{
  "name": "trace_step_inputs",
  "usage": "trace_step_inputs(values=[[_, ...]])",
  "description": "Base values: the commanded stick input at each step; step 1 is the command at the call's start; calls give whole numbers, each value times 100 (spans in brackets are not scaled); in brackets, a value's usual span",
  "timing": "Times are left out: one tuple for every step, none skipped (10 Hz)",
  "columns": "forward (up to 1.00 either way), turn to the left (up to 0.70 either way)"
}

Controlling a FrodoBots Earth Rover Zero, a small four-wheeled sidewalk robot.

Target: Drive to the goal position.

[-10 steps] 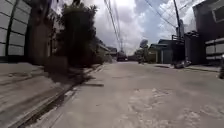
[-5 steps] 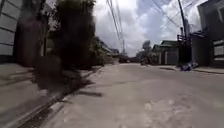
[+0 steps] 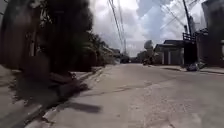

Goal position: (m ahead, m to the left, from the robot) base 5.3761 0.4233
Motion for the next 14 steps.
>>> trace_step_inputs(values=[[100, 0], [100, 0], [100, 0], [100, 0], [100, 0], [100, 0], [100, 0], [100, 0], [100, 0], [100, 0], [100, 0], [100, 0], [100, 0], [100, -15]])
